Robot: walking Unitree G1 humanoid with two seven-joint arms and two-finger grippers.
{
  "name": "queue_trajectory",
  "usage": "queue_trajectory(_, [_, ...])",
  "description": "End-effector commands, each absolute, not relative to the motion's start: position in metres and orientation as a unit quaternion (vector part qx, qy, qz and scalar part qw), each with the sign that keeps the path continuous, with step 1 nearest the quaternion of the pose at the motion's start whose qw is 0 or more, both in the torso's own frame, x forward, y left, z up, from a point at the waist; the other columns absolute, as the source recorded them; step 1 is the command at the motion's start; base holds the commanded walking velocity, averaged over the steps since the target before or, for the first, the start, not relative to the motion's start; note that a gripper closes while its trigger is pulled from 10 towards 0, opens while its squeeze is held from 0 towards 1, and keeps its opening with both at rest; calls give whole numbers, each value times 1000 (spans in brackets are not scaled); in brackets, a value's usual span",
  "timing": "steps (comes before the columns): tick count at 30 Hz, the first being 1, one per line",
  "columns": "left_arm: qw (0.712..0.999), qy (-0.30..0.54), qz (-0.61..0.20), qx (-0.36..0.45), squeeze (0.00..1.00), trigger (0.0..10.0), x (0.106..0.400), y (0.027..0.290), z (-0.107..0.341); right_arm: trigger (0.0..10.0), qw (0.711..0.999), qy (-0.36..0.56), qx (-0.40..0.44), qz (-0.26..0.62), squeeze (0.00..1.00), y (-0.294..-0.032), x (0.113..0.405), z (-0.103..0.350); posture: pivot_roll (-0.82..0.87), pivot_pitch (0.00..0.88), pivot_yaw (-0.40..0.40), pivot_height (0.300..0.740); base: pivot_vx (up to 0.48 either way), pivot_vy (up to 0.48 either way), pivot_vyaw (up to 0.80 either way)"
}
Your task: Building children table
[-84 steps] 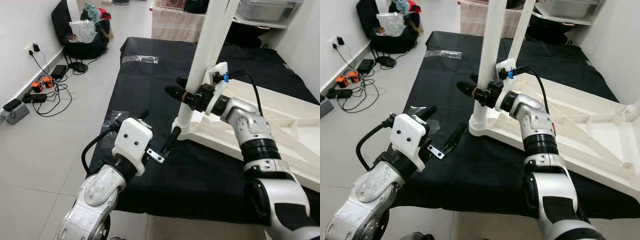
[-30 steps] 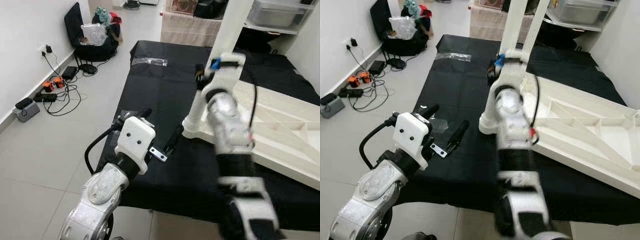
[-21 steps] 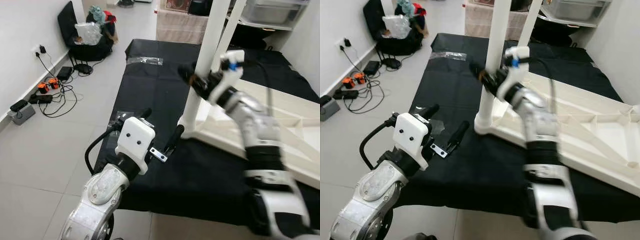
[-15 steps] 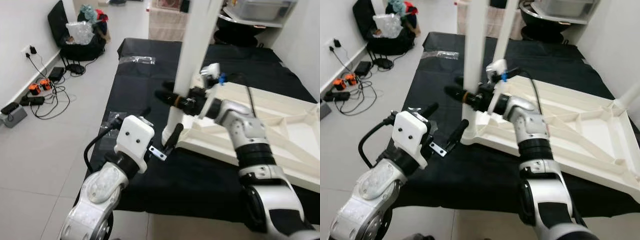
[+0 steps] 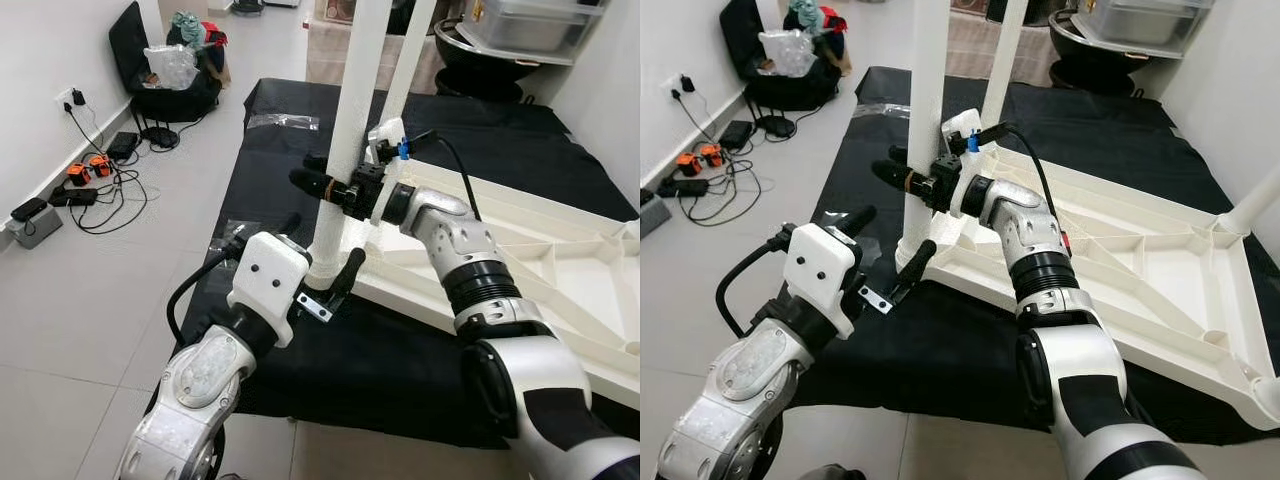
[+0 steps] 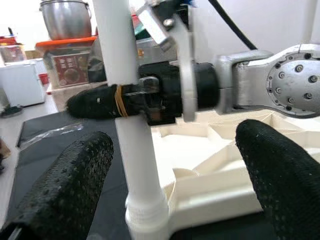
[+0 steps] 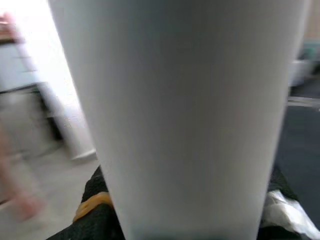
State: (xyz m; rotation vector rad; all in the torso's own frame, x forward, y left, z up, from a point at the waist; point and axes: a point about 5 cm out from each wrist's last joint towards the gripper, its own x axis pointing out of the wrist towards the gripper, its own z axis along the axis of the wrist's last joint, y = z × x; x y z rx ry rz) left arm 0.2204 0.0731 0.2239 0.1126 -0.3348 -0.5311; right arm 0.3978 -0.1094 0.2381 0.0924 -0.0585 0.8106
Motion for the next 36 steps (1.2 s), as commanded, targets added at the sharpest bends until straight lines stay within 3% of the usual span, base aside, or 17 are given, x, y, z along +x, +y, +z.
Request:
queue_trajectory(1, [950,-159,-263,57,0,10000,220,73,220,0,960,-12,40,277,0,-134,403,228,109,63,-94,740,0,0,0])
queue_trajectory(3, [950,-159,-264,57,0,10000,220,73,220,0,978,-9,33,205,0,-143,405,229,102,61,-91,740,0,0,0])
queue_trajectory(5, [949,-160,-265,58,0,10000,221,73,220,0,999,-7,40,26,0,-163,403,227,93,57,-87,740,0,0,0])
queue_trajectory(10, [948,-161,-268,58,0,10000,221,71,220,0,987,-33,60,-144,0,-171,388,224,101,54,-94,740,0,0,0])
queue_trajectory(16, [950,-162,-261,59,0,10000,222,72,220,0,974,-34,86,-207,0,-155,375,222,104,58,-97,740,0,0,0])
queue_trajectory(17, [950,-161,-260,60,0,10000,221,73,220,6941,975,-29,92,-199,0,-145,376,223,106,59,-98,740,0,0,0])
queue_trajectory(18, [950,-161,-260,60,0,10000,221,74,220,6941,976,-26,95,-192,0,-139,376,224,104,58,-100,740,0,0,0])
queue_trajectory(19, [951,-160,-259,61,0,10000,221,74,219,10000,983,-33,97,-154,0,-129,378,227,103,58,-99,740,0,0,0])
queue_trajectory(21, [951,-159,-259,61,0,10000,221,74,219,10000,986,-39,97,-127,0,-123,380,230,103,58,-99,740,0,0,0])
queue_trajectory(22, [951,-159,-259,61,0,10000,221,74,219,10000,990,-51,92,-95,1000,-119,381,234,98,59,-101,740,0,0,0])
queue_trajectory(26, [951,-159,-259,60,0,10000,221,73,219,10000,991,-61,92,-74,1000,-117,382,237,99,59,-102,740,0,0,0])
queue_trajectory(27, [951,-160,-259,60,0,10000,221,73,219,10000,993,-70,85,-44,0,-120,386,242,101,59,-103,740,0,0,0])
queue_trajectory(28, [951,-160,-259,60,0,10000,221,73,219,10000,993,-70,85,-44,0,-120,386,242,101,59,-103,740,0,0,0])
queue_trajectory(31, [952,-163,-254,57,0,10000,223,73,221,10000,978,-36,90,186,0,-118,392,241,100,64,-106,740,0,0,0])
queue_trajectory(32, [952,-163,-254,57,0,10000,223,73,221,10000,978,-36,90,186,0,-118,392,241,100,64,-106,740,0,0,0])
queue_trajectory(34, [953,-167,-246,51,0,10000,225,74,223,10000,906,-48,76,413,0,-121,373,242,100,65,-107,740,0,0,0])
queue_trajectory(36, [954,-168,-245,49,0,10000,225,74,224,10000,887,-54,68,453,0,-122,367,242,100,65,-107,740,0,0,0])
